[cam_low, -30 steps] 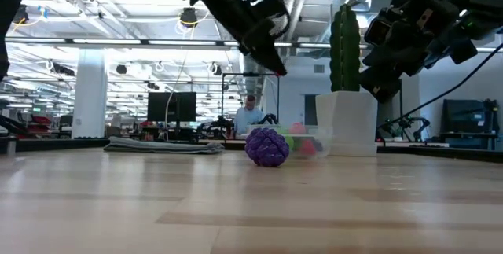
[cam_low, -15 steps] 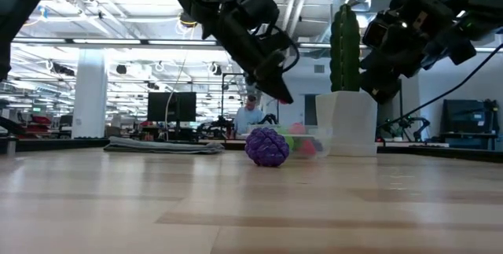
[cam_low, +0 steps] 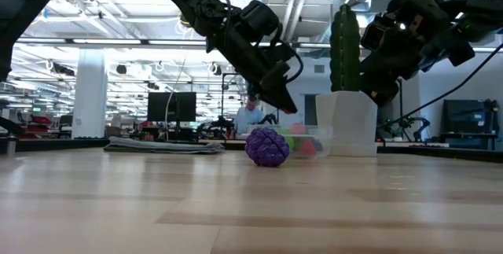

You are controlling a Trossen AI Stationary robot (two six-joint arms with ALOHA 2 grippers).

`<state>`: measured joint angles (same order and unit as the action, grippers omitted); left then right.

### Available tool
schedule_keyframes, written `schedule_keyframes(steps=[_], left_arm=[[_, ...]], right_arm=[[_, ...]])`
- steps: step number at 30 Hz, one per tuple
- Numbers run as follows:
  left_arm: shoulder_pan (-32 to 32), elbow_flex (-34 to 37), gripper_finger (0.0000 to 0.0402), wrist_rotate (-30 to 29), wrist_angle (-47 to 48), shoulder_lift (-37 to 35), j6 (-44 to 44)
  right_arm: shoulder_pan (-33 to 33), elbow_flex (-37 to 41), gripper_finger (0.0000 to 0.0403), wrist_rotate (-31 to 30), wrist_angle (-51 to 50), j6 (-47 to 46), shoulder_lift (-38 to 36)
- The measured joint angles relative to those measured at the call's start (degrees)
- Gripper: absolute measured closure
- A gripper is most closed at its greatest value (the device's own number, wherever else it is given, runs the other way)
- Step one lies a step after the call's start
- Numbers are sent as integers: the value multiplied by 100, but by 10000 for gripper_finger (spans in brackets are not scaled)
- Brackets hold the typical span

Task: Pick and placing Produce into tupperware
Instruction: Put the cherry into the transparent bin

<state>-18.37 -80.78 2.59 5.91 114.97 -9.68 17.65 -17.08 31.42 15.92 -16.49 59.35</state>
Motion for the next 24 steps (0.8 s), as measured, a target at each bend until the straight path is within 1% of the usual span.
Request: schedule_keyframes(steps=[10,17,21,24], left_arm=[[4,-8,291,-28,-150,58,176],[4,-8,246,-36,-205,58,286],[4,-8,217,-182,-201,58,338],[4,-8,202,-123,-194,50,404]], right_arm=[[0,0,220,0,-6,0,0],[0,0,220,2,-22,-16,0],[0,0,220,2,-21,-62,0],[0,0,220,2,-21,-151,0]])
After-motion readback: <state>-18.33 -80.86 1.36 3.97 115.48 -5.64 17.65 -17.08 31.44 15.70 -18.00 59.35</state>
